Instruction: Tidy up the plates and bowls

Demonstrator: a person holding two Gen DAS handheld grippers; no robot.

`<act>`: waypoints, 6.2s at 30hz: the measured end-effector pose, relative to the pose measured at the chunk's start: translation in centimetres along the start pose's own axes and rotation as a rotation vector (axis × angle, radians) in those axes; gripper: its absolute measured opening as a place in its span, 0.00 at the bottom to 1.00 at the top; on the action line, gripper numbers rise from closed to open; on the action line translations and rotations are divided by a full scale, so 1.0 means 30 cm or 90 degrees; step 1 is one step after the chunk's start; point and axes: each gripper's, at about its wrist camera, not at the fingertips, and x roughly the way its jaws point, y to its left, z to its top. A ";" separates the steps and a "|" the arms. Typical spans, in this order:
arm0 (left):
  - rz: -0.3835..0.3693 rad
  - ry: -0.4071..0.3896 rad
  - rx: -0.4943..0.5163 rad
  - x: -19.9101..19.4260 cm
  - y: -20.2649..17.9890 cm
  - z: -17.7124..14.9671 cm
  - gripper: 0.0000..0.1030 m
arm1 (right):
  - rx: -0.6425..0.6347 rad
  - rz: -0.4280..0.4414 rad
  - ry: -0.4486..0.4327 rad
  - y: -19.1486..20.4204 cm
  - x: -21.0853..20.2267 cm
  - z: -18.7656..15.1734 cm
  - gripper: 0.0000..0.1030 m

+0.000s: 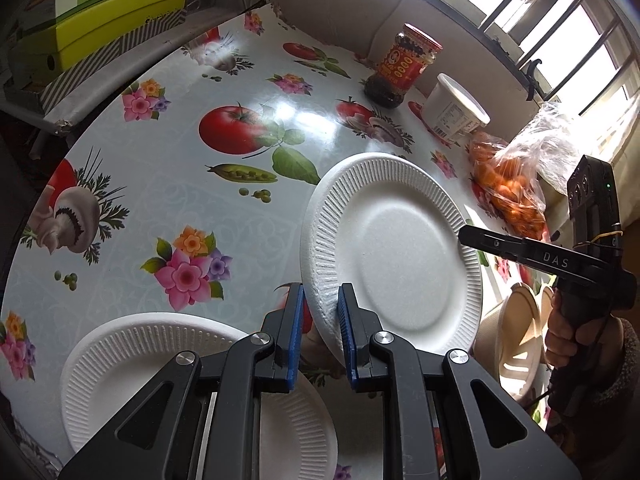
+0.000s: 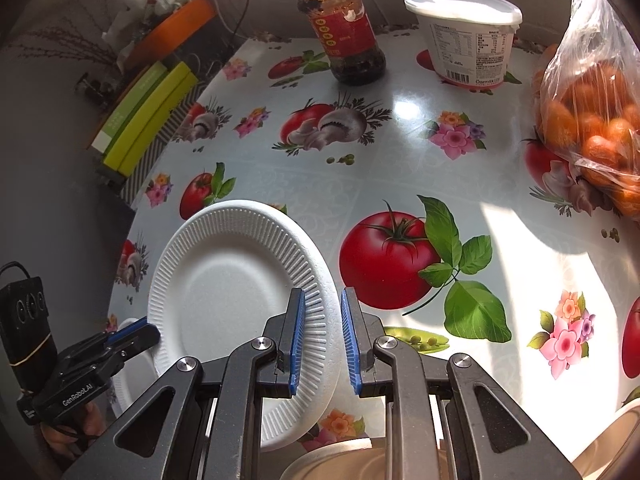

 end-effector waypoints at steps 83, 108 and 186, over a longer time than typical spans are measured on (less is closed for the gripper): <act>0.065 -0.039 -0.098 -0.313 0.435 -0.350 0.18 | -0.133 0.036 0.081 0.544 0.151 -0.326 0.17; 0.066 -0.029 -0.103 -0.306 0.451 -0.359 0.18 | -0.152 -0.003 0.081 0.568 0.168 -0.345 0.18; 0.081 -0.038 0.057 -0.198 0.050 -0.177 0.51 | -0.045 -0.047 -0.050 0.330 -0.068 -0.298 0.42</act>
